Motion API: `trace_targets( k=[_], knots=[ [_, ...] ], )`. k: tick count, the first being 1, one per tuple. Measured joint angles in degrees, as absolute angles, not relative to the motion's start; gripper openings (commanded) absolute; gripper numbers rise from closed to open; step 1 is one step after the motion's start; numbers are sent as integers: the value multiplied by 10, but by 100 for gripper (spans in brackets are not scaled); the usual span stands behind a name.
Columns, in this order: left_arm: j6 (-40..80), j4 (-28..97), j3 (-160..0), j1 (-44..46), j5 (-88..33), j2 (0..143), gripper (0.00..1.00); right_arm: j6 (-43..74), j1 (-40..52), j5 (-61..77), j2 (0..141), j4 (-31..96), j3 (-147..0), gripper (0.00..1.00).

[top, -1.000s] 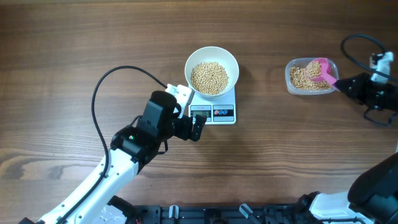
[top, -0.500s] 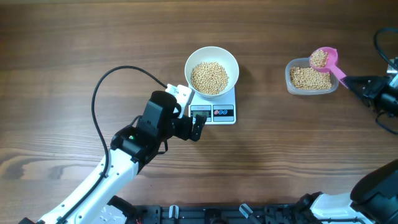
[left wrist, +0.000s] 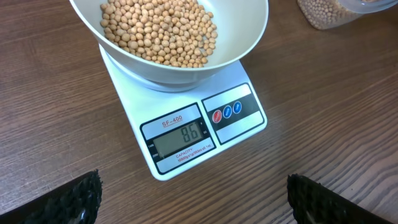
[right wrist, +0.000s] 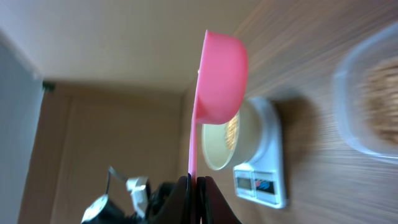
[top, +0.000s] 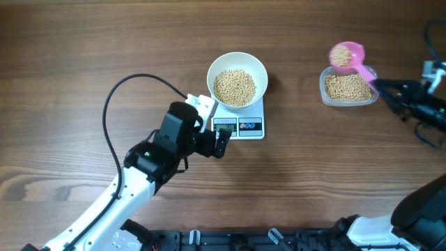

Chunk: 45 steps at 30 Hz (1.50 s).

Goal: Scoop item into bowl and weigh 150g on scale
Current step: 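Scoop soybeans and lift the filled scoop out of the container, then move the scoop over the white bowl and tilt to pour soybeans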

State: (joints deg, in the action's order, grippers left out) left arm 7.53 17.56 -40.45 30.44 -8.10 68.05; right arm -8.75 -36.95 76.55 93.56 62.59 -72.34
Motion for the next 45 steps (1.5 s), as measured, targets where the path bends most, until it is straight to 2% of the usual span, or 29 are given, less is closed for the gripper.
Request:
trace_targets(
  k=[5,10,19,27,36,45],
  knots=[
    [75,176,-404,304,-81,681,100,-81,-279,779,936,614,-723,4],
    [75,176,-404,304,-81,681,100,-27,-192,773,936,536,-723,4],
    [75,176,-404,304,-81,681,100,49,-73,663,936,464,-722,4],
    [75,176,-404,304,-81,681,100,29,13,494,924,436,-722,4],
    [75,176,-404,304,-81,681,100,17,83,379,864,369,-724,4],
    [75,176,-404,304,-81,681,100,-83,159,247,860,363,-724,4]
  ],
)
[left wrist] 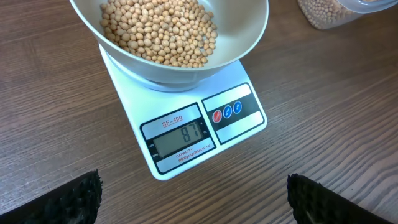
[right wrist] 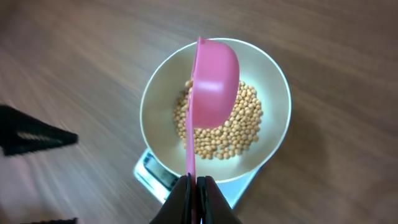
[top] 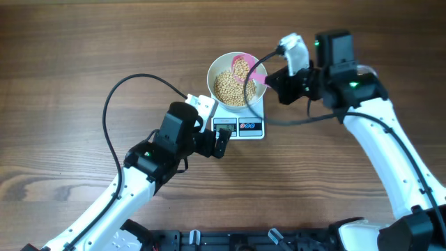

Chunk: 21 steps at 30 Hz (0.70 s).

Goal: Scoop item into bowl and weigh 150g on scale
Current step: 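Move the scoop over the white bowl and tilt to pour soybeans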

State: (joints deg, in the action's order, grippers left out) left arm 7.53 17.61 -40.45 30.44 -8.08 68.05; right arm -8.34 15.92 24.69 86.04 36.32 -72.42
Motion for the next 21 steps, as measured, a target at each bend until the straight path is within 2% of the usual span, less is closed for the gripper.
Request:
trace_targets(
  k=[8,21],
  knots=[
    [75,176,-404,304,-81,681,100,-182,250,84,860,331,-724,4],
    [75,176,-404,304,-81,681,100,-289,314,-88,860,317,-724,4]
  ],
)
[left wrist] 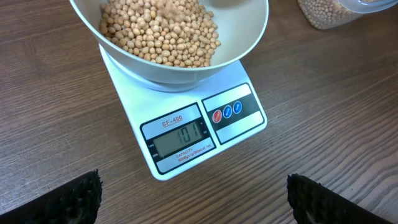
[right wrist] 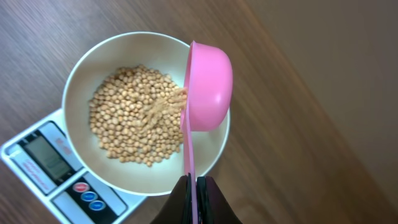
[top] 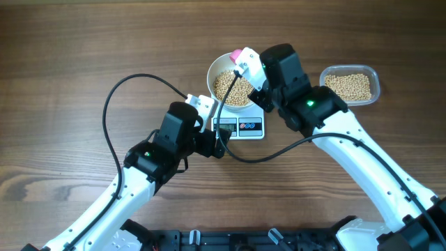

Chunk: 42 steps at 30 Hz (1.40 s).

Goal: Scoop item into bowl and weigh 150g on scale
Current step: 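Move the scoop over the white bowl and tilt to pour soybeans, then carry the empty scoop back right to the soybean container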

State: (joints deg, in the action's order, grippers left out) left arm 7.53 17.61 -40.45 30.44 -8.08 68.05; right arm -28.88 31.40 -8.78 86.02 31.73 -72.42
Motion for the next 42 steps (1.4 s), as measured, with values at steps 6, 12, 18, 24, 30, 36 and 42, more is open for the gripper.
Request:
trace_targets(
  k=[6,12,18,24,30,36,42],
  knots=[
    [75,176,-404,304,-81,681,100,-326,337,-129,860,311,-724,4],
    [75,176,-404,304,-81,681,100,-344,371,-162,860,310,-724,4],
    [75,176,-404,304,-81,681,100,-307,379,-159,860,316,-724,4],
    [75,176,-404,304,-81,681,100,-225,361,-63,860,354,-725,4],
    [75,176,-404,304,-81,681,100,-152,303,20,855,360,-725,4],
    [75,176,-404,304,-81,681,100,-104,218,89,805,337,-725,4],
    [75,176,-404,304,-81,681,100,-56,104,193,763,335,-727,4]
  ],
)
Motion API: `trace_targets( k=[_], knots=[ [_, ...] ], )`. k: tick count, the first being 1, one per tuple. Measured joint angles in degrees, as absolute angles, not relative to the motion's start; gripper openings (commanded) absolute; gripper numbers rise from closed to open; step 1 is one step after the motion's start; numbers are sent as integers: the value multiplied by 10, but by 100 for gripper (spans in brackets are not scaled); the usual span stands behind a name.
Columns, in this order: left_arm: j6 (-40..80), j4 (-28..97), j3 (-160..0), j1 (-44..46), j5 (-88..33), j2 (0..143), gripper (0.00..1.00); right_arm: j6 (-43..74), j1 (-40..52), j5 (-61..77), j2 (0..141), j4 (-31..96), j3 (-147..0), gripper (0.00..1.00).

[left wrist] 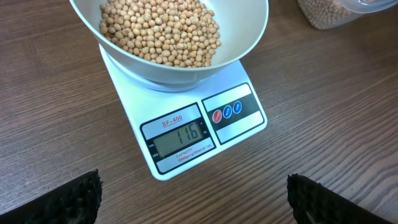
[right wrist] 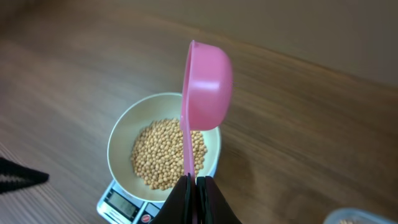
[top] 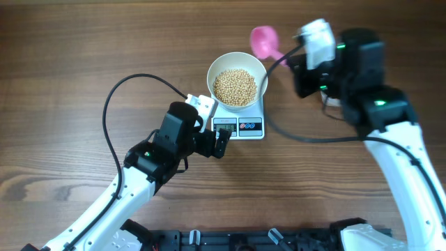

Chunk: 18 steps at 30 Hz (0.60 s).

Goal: Scoop item into bowl and weigh 150g on scale
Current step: 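Carry the empty scoop back right to the soybean container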

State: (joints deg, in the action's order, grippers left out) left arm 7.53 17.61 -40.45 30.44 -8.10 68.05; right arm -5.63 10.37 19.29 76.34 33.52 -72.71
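A white bowl (top: 237,79) heaped with soybeans (left wrist: 160,30) stands on the white scale (left wrist: 186,127), whose display (left wrist: 180,136) reads 116. My right gripper (right wrist: 194,180) is shut on the handle of the pink scoop (top: 263,40). The scoop hangs in the air just beyond the bowl's far right rim, and its cup looks empty from overhead. In the right wrist view the pink scoop (right wrist: 207,84) shows above the bowl (right wrist: 163,149). My left gripper (left wrist: 193,200) stands open in front of the scale, its fingertips (left wrist: 78,198) wide apart with nothing between them.
A clear container of soybeans (left wrist: 329,12) sits to the right of the scale; from overhead my right arm (top: 362,77) covers it. A black cable (top: 115,97) loops over the wooden table (top: 83,56) left of the scale.
The scoop was tipped over the bowl with beans pouring out; now it is raised off to the bowl's far right. The scale reading rose from 101 to 116. The left arm stayed put.
My right gripper first held the filled scoop above the container at the right, scale at 86. Then the scoop was over the bowl, at 87. Then beans were pouring, at 101. Now the scoop is away and the scale shows 116.
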Motion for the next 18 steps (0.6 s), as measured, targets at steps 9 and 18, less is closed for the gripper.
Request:
trace_targets(
  k=[9,18],
  knots=[
    [75,176,-404,304,-81,681,100,-37,-98,319,763,425,-729,4],
    [75,176,-404,304,-81,681,100,-37,-241,345,763,445,-729,4]
  ],
)
